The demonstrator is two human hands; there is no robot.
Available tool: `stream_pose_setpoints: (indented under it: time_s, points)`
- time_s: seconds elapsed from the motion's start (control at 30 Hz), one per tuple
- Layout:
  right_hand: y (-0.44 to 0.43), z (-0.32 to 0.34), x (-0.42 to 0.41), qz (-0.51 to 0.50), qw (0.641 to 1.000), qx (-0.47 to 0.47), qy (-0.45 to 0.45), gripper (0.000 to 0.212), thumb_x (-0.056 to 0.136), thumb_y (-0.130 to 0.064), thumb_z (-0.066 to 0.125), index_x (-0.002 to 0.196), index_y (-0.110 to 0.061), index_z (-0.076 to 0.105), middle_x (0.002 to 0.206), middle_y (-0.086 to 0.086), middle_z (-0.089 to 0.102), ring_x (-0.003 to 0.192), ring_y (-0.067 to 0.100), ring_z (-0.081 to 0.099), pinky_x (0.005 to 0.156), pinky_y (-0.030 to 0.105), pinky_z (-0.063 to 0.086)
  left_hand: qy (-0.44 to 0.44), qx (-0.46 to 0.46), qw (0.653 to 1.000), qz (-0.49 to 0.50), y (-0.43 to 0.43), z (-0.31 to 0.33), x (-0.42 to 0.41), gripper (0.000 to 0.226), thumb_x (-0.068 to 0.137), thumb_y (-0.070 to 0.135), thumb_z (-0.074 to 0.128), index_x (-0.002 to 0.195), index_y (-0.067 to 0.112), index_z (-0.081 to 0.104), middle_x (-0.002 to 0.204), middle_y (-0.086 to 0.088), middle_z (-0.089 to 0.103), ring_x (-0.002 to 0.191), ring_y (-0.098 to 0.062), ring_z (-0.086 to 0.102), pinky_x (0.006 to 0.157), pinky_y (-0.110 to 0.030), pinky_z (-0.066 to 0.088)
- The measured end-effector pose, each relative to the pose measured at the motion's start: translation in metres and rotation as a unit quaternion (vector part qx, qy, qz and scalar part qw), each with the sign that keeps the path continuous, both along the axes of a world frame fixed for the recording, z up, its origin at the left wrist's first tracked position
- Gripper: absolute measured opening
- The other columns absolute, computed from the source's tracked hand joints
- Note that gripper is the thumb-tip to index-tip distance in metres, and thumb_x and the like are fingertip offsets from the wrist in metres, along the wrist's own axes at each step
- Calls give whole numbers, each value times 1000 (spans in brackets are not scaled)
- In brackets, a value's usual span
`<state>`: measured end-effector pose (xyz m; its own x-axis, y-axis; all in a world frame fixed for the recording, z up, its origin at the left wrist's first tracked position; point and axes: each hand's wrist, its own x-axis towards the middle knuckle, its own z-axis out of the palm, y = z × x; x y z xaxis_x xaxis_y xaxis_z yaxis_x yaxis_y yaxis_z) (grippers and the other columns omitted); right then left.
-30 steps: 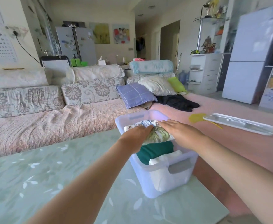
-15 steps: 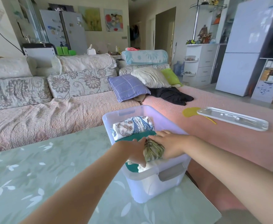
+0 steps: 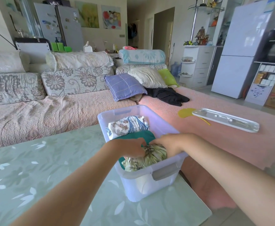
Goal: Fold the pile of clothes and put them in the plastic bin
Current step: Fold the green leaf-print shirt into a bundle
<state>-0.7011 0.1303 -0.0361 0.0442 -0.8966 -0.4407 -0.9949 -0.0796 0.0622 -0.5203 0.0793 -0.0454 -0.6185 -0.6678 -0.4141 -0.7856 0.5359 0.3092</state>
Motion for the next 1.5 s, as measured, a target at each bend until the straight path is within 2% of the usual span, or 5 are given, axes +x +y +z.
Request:
stream_pose_setpoints:
  time_s: [0.33,0.6,0.8,0.97,1.5]
  points:
    - [1,0,27,-27,992,123,25,67,101,-9,40,160,-25,11,161,2,29,140,23,37,93,25,34,-12,-53,996,-66,4,-14,-2,57,88,43,61,139,29,40,128,0,54,108,-23,56,94,-39,48]
    - [10,-3,26,-87,989,45,-111,68,91,-4,35,148,-41,43,153,-11,43,129,14,48,89,22,42,-57,-118,986,-100,11,-19,-11,26,95,21,44,79,6,59,72,-7,53,65,-23,48,53,-30,33]
    - [17,15,43,-93,985,-50,-136,64,89,-5,37,141,-39,53,124,-4,63,67,10,56,53,22,40,-6,-131,991,-39,6,-7,-1,33,95,26,41,102,4,65,82,-6,56,71,-24,53,64,-35,45]
    - [21,27,79,-83,960,-165,-212,42,94,-13,42,125,-31,65,135,-5,59,122,17,55,98,28,44,87,-227,969,44,0,14,42,34,98,19,39,123,21,61,125,-1,59,115,-24,56,95,-36,48]
    - [25,2,411,113,932,-152,-310,33,99,-22,48,127,-22,65,134,0,62,124,18,54,90,20,37,128,-221,907,335,72,0,404,28,90,22,48,111,29,65,110,-1,63,86,-19,55,73,-27,43]
